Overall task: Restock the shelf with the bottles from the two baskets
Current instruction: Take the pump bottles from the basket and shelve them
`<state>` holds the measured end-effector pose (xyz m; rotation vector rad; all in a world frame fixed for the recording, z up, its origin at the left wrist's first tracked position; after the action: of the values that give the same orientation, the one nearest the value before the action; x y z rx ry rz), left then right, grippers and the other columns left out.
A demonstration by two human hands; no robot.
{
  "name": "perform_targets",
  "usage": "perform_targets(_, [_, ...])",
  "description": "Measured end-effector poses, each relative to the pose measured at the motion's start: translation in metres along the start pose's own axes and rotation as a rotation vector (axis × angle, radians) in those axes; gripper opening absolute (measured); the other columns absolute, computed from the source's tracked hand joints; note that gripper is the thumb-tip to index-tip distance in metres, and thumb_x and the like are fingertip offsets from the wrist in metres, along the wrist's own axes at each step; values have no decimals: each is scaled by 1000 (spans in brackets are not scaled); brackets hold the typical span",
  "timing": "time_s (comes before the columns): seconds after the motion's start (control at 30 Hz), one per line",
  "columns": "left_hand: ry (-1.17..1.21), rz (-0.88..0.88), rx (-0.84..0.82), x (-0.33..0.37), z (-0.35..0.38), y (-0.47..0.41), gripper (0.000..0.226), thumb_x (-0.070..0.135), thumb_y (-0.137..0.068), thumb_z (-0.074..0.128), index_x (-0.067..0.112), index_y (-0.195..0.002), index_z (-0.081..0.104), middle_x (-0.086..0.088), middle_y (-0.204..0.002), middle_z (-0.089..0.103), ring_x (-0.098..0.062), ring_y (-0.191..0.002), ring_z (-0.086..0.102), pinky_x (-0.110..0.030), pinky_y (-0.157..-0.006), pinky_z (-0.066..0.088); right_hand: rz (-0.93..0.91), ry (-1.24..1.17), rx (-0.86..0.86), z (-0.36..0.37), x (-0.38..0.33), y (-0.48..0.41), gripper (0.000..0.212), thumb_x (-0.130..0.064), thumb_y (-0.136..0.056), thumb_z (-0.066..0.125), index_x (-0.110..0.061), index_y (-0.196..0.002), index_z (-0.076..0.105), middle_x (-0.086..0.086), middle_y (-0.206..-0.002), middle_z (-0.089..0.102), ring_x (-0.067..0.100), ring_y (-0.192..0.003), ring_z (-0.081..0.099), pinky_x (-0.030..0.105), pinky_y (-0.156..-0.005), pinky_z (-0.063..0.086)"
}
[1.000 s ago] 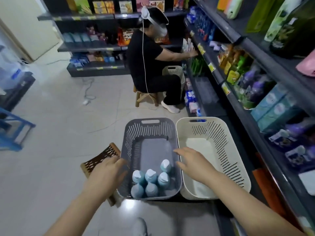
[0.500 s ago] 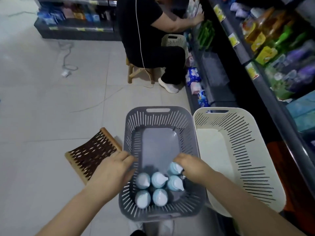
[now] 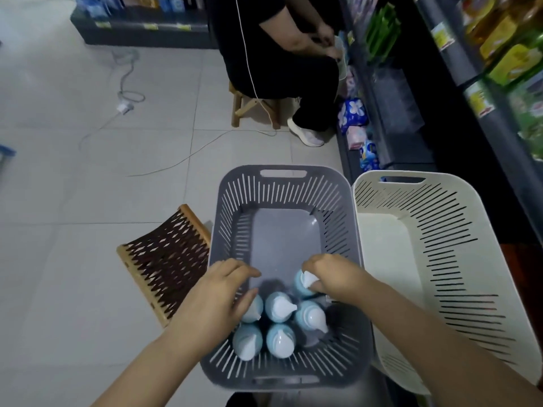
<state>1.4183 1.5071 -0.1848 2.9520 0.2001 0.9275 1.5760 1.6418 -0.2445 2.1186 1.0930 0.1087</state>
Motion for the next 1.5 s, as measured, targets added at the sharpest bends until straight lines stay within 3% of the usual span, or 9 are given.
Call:
perform_targets(0.13, [55, -18, -9, 7, 6, -5, 34, 43, -85, 46, 27, -112, 60, 13, -105, 58, -9, -98, 54, -19, -87, 42, -20, -135, 156, -13, -3, 7, 12, -26, -88, 57, -16, -92, 52, 8, -105, 60, 29, -96, 57, 33, -74, 38])
perform_targets(0.4, [279, -160, -70, 15, 4, -27, 80, 47, -74, 74, 34, -141, 30, 20, -135, 38, 0, -124, 37, -21, -105, 31, -150, -831, 492, -89, -29, 53, 15, -19, -79, 73, -21, -92, 67, -6, -85, 68, 9, -80, 64, 23, -76, 50])
perform_targets(0.53, [329, -158, 0, 12, -15, -29, 63, 44, -70, 78, 56, -118, 38, 27, -110, 54, 6, -100, 54, -17, -82, 45, -200, -1172, 471, -98, -41, 50, 23, -25, -76, 74, -31, -96, 64, -10, -92, 69, 2, -85, 64, 19, -81, 52])
perform_targets(0.6, [415, -212, 53, 9, -29, -20, 59, 46, -68, 79, 60, -109, 40, 27, -100, 59, 6, -92, 57, -11, -73, 46, -166, -1326, 314, -80, -44, 39, 47, -39, -70, 69, -29, -115, 57, -8, -106, 66, 5, -96, 63, 24, -86, 52])
perform_targets(0.7, [595, -386, 181, -5, -42, -3, 55, 59, -56, 71, 50, -105, 48, 23, -97, 62, 2, -87, 60, -18, -74, 50, -91, -899, 66, -27, -47, 21, 81, -44, -67, 77, -30, -138, 41, -9, -135, 49, 5, -120, 48, 22, -97, 41])
perform_targets(0.83, [785, -540, 217, -23, -40, 19, 61, 57, -53, 68, 40, -110, 56, 5, -104, 66, -13, -93, 66, -42, -83, 55, -88, -449, -63, 36, -46, 0, 73, -36, -72, 79, -23, -137, 47, -1, -139, 48, 16, -125, 46, 24, -102, 35])
perform_targets(1.0, [856, -629, 218, -31, -27, 40, 70, 54, -53, 72, 30, -117, 55, -1, -105, 67, -21, -94, 67, -43, -82, 56, -19, -552, 50, 48, -35, -12, 45, -32, -78, 73, -25, -121, 61, -4, -116, 64, 9, -95, 55, 20, -83, 41])
perform_targets(1.2, [897, -689, 225, -29, -17, 55, 67, 53, -54, 72, 32, -115, 55, -2, -103, 68, -21, -93, 67, -43, -82, 56, 91, -601, 223, 42, -18, -22, 29, -40, -85, 61, -24, -108, 59, 5, -98, 66, 25, -92, 59, 38, -82, 48])
perform_targets(1.5, [948, -736, 170, 0, -30, 57, 65, 57, -57, 71, 29, -114, 57, -7, -105, 69, -27, -96, 68, -54, -86, 53, 73, -837, 524, -37, -2, 34, 15, -29, -86, 65, -19, -98, 66, 5, -97, 70, 23, -92, 64, 40, -85, 50])
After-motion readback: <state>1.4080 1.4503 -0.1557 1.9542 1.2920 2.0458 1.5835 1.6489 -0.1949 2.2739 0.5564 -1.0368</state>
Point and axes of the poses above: each hand's wrist, its own y-axis away from the middle knuckle, its own z-axis out of the palm, x = y × z, the point moved 5 cm from there along -y, towards the middle knuckle
